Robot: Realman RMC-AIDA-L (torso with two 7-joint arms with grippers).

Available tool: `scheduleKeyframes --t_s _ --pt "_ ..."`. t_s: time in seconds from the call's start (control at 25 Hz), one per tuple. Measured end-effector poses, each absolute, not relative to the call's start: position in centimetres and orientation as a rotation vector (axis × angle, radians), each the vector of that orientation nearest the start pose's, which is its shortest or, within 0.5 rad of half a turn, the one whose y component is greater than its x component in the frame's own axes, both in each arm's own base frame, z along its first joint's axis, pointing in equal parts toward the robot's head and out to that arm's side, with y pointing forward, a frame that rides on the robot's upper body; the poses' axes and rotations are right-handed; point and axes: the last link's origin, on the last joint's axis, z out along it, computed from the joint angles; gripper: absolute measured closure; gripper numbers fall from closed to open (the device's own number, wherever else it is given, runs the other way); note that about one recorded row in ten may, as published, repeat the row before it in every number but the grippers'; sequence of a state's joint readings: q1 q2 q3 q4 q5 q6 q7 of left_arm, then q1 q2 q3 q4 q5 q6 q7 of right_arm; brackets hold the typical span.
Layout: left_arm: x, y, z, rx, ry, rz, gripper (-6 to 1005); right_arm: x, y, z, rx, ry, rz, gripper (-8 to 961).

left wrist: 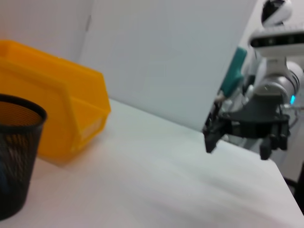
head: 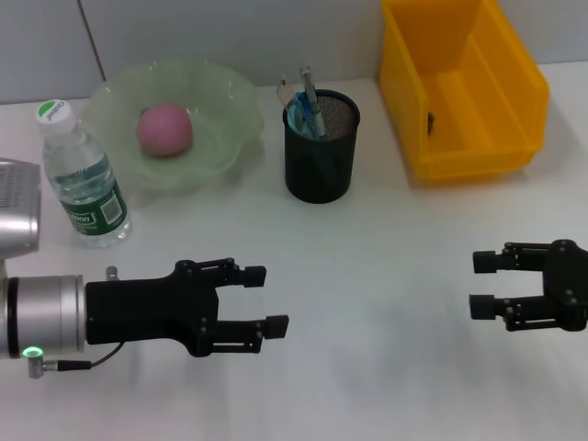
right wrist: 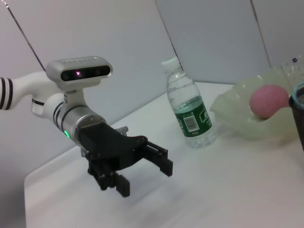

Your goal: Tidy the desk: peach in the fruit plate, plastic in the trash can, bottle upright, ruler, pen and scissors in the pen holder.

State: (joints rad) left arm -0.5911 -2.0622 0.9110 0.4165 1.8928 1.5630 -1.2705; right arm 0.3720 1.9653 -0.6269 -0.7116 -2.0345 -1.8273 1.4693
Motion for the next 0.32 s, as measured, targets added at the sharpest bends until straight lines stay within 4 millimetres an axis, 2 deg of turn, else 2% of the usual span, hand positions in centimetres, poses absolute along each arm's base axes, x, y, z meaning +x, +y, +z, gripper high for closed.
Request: scheduleKeyframes --t_s 0.32 --pt "-24.28 30.9 -5.22 -2.997 -0.552 -0.714 197 31.19 27.46 5.19 -2.743 0.816 0.698 167"
